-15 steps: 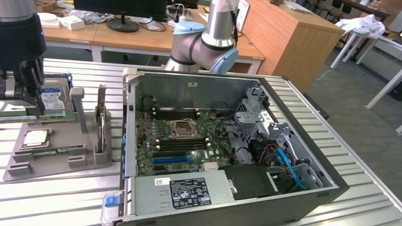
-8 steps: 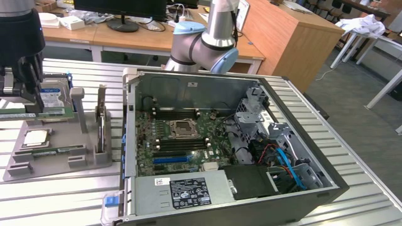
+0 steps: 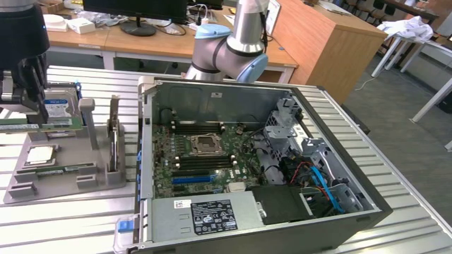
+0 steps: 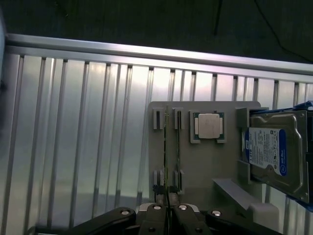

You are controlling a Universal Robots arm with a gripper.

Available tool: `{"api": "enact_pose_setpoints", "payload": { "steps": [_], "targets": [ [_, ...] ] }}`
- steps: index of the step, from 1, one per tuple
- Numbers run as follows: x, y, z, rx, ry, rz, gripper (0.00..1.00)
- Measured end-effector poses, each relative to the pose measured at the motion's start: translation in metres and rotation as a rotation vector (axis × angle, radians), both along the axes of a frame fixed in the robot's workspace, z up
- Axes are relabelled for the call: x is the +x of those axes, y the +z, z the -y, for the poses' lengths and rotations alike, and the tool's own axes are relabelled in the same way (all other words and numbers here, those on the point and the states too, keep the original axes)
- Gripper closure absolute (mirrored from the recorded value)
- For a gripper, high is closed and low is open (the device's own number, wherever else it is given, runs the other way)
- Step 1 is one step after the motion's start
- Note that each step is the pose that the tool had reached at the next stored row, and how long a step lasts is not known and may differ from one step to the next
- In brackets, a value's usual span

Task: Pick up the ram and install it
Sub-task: 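Pick up the ram and move it above insertion slot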

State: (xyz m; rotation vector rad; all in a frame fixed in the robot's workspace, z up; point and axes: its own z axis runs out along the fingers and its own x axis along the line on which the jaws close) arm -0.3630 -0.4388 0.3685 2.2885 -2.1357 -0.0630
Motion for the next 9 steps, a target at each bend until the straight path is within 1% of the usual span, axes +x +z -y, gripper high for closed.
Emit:
{"api": "enact_pose_setpoints", "payload": {
  "steps": [9],
  "targets": [
    [0.0000, 0.0095, 0.0000, 0.0001, 0.000, 0.0001, 0.88]
  ]
}}
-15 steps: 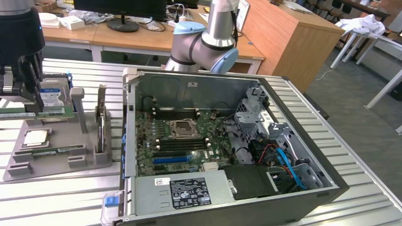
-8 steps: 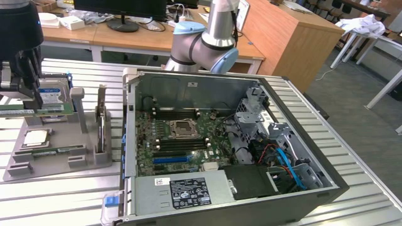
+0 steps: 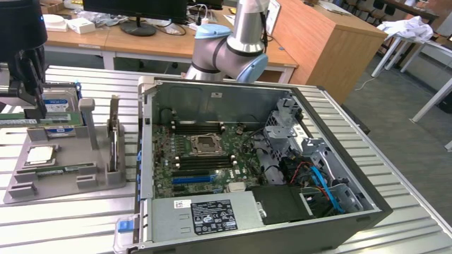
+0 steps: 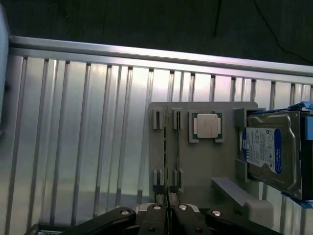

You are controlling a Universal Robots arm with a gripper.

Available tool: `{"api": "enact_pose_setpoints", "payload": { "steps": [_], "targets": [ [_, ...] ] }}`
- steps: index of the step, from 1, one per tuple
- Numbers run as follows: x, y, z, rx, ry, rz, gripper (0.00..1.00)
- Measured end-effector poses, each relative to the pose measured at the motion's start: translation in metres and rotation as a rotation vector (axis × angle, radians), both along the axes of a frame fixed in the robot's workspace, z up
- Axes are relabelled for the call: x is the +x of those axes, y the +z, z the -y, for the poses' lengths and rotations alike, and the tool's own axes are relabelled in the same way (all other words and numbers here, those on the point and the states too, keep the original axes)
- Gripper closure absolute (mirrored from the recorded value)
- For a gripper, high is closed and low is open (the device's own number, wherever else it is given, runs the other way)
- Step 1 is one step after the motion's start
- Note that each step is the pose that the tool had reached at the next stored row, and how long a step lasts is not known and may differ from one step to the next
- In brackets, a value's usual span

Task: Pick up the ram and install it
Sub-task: 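Pick up the ram and move it above insertion slot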

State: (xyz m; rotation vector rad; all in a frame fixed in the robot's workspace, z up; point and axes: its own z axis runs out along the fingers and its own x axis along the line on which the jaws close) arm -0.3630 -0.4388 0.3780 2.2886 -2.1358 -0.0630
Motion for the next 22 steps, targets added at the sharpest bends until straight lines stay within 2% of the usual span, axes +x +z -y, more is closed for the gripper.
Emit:
{"api": "enact_pose_setpoints", "payload": {
  "steps": [13, 22],
  "targets": [
    [0.0003, 0.0012, 0.0000, -0.0001, 0.000, -0.0002, 0.88],
    [0.0086, 0.0011, 0.0000, -0.0001, 0.000, 0.0000, 0.88]
  ]
}}
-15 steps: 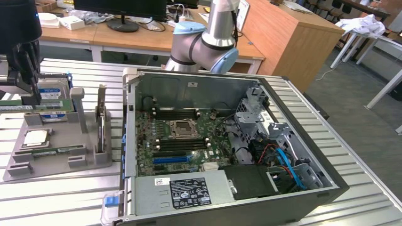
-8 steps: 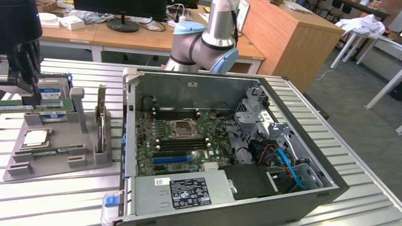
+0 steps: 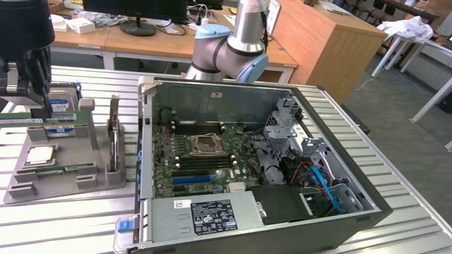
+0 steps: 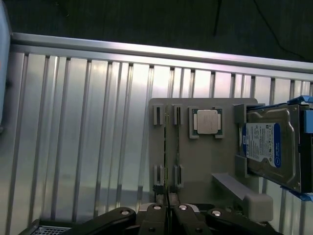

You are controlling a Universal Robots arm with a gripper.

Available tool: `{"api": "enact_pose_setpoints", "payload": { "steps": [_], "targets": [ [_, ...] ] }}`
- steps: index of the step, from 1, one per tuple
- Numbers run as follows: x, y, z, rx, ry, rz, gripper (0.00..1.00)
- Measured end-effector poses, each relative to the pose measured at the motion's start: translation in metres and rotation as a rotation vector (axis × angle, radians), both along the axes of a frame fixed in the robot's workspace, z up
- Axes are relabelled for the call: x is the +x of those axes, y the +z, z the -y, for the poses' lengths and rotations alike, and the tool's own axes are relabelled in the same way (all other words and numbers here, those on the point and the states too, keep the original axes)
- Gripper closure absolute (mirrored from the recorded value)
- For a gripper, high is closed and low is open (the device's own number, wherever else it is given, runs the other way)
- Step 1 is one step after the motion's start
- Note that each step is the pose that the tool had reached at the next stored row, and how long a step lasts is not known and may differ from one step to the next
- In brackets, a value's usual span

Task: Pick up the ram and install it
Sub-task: 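Pick up the ram and move it above insertion slot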

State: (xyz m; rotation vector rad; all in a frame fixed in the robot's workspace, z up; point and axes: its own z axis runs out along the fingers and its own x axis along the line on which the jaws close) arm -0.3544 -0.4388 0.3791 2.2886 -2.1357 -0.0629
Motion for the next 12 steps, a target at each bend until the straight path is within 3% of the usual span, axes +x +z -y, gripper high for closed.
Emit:
{"api": "enact_pose_setpoints", "payload": {
  "steps": [12],
  "targets": [
    [0.014, 0.0000, 0.0000, 0.0000, 0.000, -0.0001, 0.88]
  ]
}}
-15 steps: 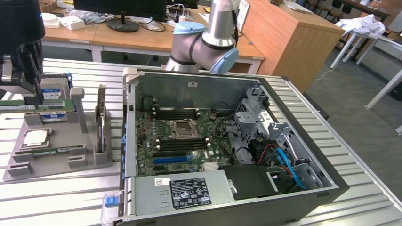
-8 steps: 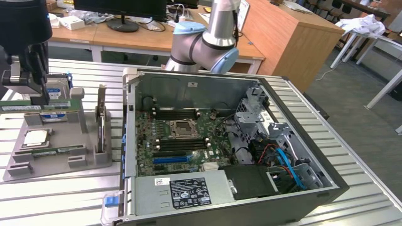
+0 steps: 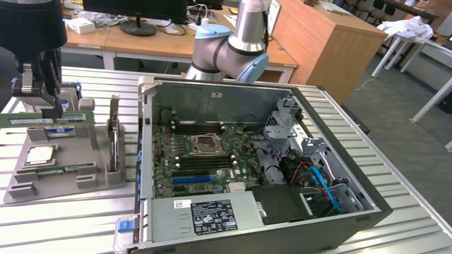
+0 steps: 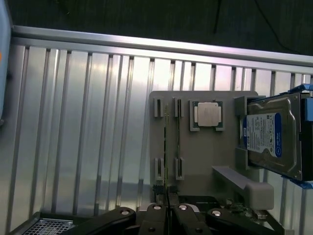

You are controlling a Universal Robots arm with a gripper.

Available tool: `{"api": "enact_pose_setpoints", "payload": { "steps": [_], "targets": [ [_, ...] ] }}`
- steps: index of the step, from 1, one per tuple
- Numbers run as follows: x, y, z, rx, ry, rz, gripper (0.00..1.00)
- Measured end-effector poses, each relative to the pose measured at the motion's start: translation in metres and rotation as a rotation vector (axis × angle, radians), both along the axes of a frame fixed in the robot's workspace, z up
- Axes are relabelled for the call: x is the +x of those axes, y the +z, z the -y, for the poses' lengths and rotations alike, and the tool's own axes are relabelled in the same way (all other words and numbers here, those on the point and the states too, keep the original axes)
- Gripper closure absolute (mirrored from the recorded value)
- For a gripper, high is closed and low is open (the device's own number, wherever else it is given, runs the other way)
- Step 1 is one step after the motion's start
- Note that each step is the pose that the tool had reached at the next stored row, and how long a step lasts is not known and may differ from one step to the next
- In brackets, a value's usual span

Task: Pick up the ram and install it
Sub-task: 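Pick up the ram and move it above insertion slot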

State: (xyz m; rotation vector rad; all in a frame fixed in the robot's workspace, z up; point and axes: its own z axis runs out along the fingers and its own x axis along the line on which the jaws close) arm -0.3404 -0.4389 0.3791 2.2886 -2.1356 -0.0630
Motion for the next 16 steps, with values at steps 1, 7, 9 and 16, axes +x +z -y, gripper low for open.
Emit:
{"api": "enact_pose_setpoints", "payload": {
  "steps": [1, 7, 9, 16],
  "targets": [
    [0.001, 0.0000, 0.0000, 0.0000, 0.000, 0.0000, 0.88],
    [0.011, 0.0000, 0.0000, 0.0001, 0.000, 0.0001, 0.88],
    [0.013, -0.0001, 0.0000, 0.0001, 0.000, 0.0001, 0.88],
    [0.022, 0.0000, 0.0000, 0.0000, 0.000, 0.0000, 0.88]
  ]
}}
